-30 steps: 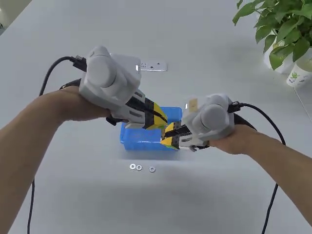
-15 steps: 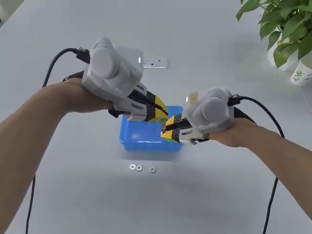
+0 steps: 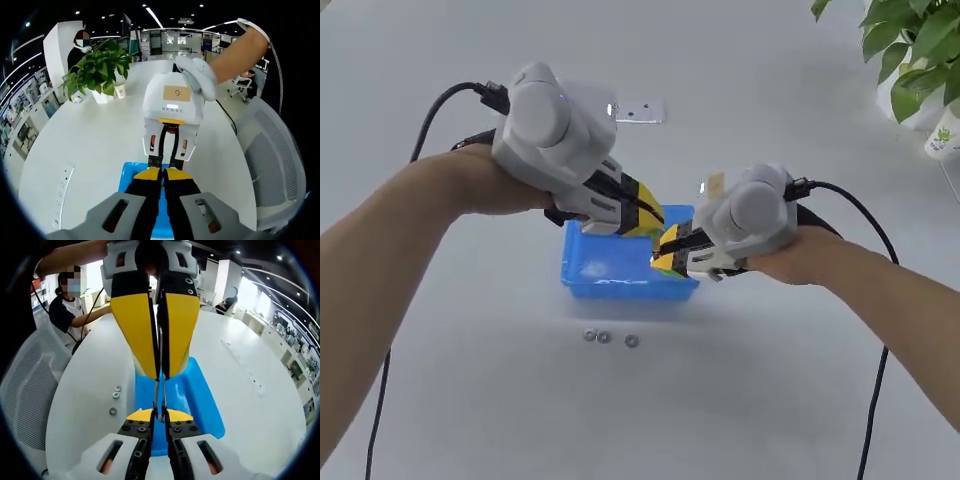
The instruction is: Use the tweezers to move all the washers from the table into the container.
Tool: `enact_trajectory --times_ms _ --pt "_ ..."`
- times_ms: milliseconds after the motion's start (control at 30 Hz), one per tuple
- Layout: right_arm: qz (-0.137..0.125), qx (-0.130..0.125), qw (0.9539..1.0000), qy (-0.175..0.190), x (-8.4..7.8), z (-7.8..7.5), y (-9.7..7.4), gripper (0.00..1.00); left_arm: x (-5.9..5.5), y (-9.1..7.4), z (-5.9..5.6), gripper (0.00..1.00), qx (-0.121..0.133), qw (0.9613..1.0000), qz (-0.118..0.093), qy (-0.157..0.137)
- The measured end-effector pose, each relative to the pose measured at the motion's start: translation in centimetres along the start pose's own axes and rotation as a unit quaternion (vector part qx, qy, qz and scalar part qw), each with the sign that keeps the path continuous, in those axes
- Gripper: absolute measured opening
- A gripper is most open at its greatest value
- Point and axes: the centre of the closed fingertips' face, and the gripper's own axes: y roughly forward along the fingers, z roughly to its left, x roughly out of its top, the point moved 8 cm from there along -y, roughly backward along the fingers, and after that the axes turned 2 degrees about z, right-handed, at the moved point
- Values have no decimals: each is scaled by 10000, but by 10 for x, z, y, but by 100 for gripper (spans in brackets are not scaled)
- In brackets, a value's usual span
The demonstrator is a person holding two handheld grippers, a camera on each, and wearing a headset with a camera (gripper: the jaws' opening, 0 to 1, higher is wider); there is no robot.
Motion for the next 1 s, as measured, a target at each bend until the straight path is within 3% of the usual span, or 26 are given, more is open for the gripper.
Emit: enact_trajectory --times_ms 667,1000 --pt "186 308 9991 227 -17 -12 25 10 -23 20 18 5 -149 9997 91 -192" --pt "290 422 9984 219 -20 -11 29 11 -29 24 20 5 -192 9994 114 -248"
